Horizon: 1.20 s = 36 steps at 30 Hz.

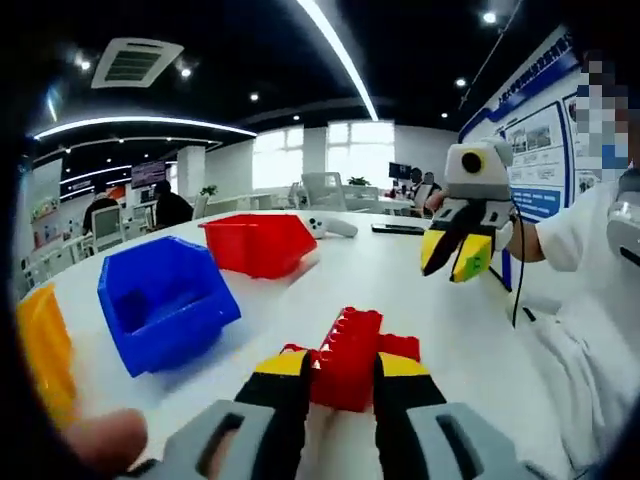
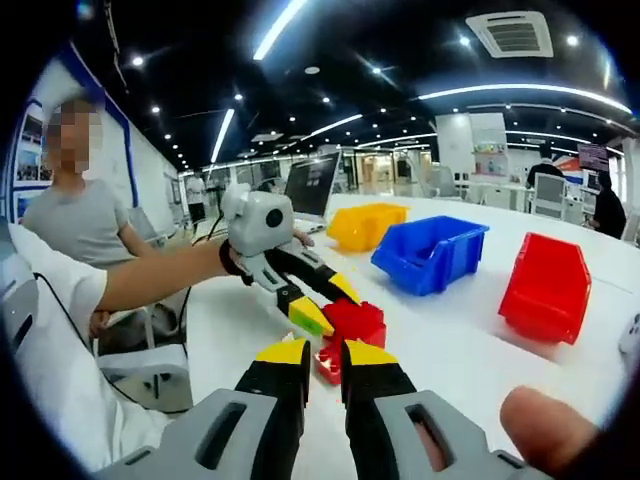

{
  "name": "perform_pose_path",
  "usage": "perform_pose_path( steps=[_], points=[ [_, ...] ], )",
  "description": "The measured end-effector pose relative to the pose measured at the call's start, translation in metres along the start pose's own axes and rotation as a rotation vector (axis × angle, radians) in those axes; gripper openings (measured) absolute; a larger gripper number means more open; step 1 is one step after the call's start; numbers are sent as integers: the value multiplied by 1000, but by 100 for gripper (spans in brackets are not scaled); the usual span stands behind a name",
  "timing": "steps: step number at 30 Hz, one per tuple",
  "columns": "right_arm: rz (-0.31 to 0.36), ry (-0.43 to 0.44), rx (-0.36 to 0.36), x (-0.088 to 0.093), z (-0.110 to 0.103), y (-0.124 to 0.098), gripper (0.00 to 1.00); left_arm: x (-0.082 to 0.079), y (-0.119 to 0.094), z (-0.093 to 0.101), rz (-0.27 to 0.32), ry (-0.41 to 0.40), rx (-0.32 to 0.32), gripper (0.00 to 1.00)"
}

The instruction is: Take apart the toy blocks one by one and place each separated block into its matching bin, sorting the blocks by their type until all the connected pieces are disassembled and separated into the correct bins

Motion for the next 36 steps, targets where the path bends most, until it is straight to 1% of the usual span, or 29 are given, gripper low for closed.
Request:
perform_pose_path(
  steps=[1,7,9,11,14,16,20,23,25,26,27,28,29,30,32,34,35,36],
  points=[
    [-2,1,-2,1,0,1,14,-1,1,2,-4,6,-14,25],
    [-21,7,-11,8,0,14,14,-5,8,17,-31,35,-19,25],
    [-29,4,-10,11,0,16,14,-7,11,20,-25,43,-21,25],
    [-47,-15,7,16,3,19,14,-11,15,24,-8,35,-16,27],
    [-59,-5,6,21,5,20,14,-13,21,30,-12,50,-19,29],
    [-67,-1,14,24,7,20,14,-11,24,27,-20,58,-35,27],
    [-66,13,24,26,11,20,14,-11,24,26,-13,31,-35,26],
    [-65,25,31,28,14,22,14,-10,24,27,-9,18,-48,26],
    [-63,39,31,31,15,24,14,-10,23,27,-8,3,-53,26],
    [-51,39,34,30,16,26,13,-10,23,28,-4,-7,-54,26],
    [-42,25,49,30,17,27,12,-10,24,28,-2,-17,-54,26],
    [-45,1,69,30,20,27,6,-10,23,29,1,-35,-46,25],
    [-53,-52,109,30,24,27,3,-10,23,31,3,-62,-29,25],
    [-45,-81,102,27,19,26,3,-11,23,31,12,-79,-28,25],
    [-56,-72,116,24,19,23,3,-11,23,30,-1,-123,-22,25],
    [-69,-92,136,23,19,21,3,-12,23,29,-5,-155,-19,25],
    [-71,-108,138,21,19,19,3,-13,23,30,-3,-185,-13,25],
    [-74,-103,138,22,19,19,3,-18,21,31,20,-252,7,25]
  ],
)
Point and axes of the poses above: the point that each gripper's makers call its tool centre point, and the gripper's own axes: y roughly forward along the fingers, z roughly to its right, x roughly out of its underside, the point moved 3 cm from there along -y, roughly backward along the fingers, and after that the axes turned 8 degrees about -z, right-handed, at the moved point
